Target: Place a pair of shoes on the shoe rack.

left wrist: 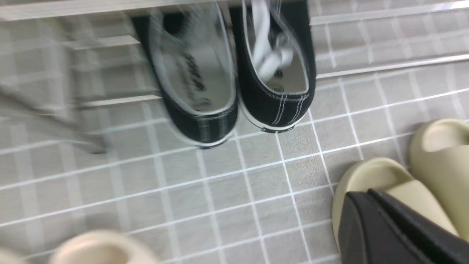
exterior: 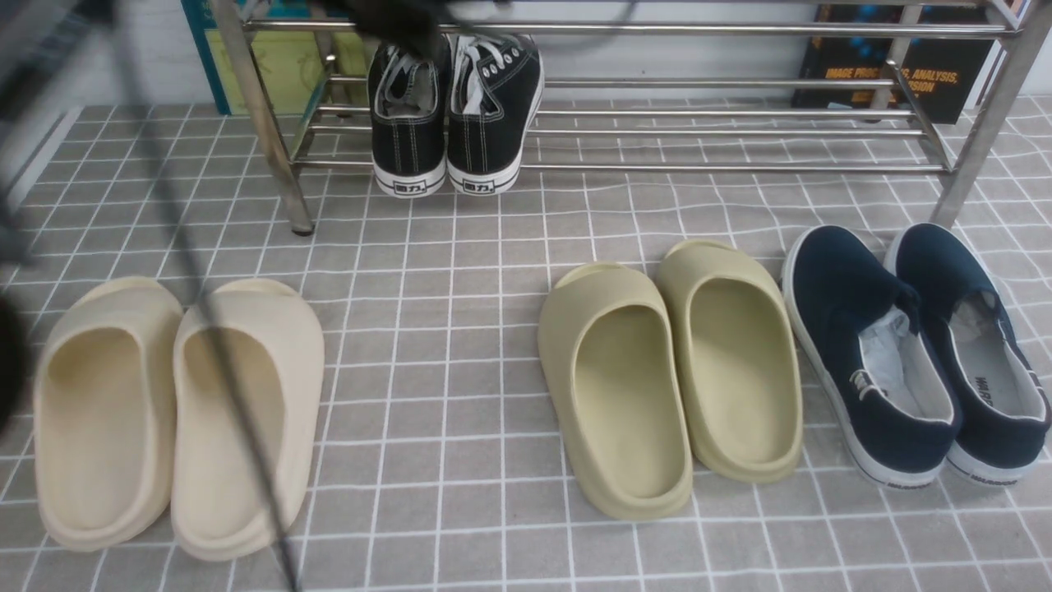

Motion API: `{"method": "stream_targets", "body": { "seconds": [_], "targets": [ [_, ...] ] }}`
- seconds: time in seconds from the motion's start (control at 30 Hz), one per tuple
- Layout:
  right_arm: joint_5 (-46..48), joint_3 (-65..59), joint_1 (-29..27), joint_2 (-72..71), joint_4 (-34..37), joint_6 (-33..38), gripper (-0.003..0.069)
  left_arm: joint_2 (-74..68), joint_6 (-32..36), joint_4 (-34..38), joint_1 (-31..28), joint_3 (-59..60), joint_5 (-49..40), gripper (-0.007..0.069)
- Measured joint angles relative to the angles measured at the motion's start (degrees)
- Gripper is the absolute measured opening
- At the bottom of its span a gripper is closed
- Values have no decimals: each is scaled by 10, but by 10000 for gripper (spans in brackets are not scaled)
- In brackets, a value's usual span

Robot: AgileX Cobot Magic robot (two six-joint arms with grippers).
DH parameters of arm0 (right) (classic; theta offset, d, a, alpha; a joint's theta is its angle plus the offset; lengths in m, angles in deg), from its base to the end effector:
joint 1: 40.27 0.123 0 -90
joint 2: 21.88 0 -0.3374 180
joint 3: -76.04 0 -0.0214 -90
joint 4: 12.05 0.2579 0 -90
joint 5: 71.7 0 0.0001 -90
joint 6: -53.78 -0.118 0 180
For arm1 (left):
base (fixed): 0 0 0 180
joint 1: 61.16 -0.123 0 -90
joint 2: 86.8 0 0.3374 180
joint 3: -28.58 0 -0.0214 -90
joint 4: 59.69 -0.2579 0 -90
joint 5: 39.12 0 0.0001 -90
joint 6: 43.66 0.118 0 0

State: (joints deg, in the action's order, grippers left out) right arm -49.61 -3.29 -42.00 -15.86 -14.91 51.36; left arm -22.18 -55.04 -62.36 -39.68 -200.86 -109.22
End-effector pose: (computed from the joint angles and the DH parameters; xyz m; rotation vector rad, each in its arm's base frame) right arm 0.0322 -0.0032 0.1652 0.0375 1.8745 -0.0411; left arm 0.4236 -0.1611 0.4676 0.2077 2.3746 -0.2147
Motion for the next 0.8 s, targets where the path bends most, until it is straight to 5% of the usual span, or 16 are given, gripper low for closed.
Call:
{"method": "stream_targets", "body": {
  "seconds": [0.37,0.8],
  "targets": [
    [0,0,0,0,0,0,245,227,4,-36,0,47,-16,-13],
    [0,0,0,0,0,2,245,566,-71,-85,0,417,-16,-13]
  ]
}}
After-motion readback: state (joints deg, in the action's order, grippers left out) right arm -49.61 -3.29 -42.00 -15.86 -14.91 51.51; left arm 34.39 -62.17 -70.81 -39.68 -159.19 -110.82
